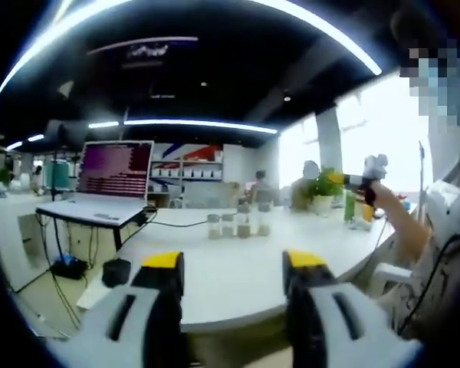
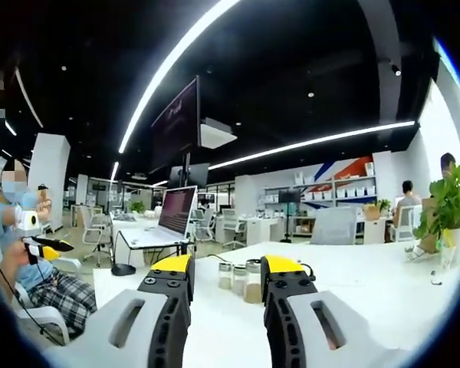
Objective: Rotate the seasoning bottle until the label or dispensing opening points toward the visible target arrow and the bottle remains upright within the marked orientation range
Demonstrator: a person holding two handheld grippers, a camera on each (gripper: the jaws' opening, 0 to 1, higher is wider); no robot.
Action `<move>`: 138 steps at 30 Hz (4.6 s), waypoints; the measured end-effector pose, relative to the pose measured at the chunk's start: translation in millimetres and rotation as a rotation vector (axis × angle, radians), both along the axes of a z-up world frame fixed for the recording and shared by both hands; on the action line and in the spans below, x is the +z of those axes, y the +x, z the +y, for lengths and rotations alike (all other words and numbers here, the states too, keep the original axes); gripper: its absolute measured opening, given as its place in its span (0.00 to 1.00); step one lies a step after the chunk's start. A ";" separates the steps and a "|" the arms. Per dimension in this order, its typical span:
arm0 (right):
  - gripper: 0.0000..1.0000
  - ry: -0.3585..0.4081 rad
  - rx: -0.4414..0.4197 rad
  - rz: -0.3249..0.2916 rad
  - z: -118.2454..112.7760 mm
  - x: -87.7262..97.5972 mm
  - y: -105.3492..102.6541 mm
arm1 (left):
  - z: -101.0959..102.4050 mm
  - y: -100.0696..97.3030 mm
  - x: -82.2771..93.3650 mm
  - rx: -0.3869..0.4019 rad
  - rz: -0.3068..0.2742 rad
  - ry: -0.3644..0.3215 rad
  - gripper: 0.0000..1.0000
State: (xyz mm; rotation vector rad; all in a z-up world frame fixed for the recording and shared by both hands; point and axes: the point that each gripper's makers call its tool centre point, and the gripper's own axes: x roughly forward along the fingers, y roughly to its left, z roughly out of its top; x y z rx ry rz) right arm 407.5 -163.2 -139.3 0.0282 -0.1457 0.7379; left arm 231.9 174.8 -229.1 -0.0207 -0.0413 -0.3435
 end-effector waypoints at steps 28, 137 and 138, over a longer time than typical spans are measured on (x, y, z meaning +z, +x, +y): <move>0.32 0.061 -0.015 0.111 64.6 -16.3 76.4 | 23.6 -29.2 20.8 0.084 -0.049 -0.011 0.54; 0.43 -0.064 -0.399 0.138 137.2 -123.7 302.3 | 80.4 -7.0 -14.8 0.212 0.092 -0.065 0.52; 0.43 -0.063 -0.398 0.134 137.4 -123.5 301.7 | 79.8 -5.9 -15.2 0.209 0.094 -0.065 0.52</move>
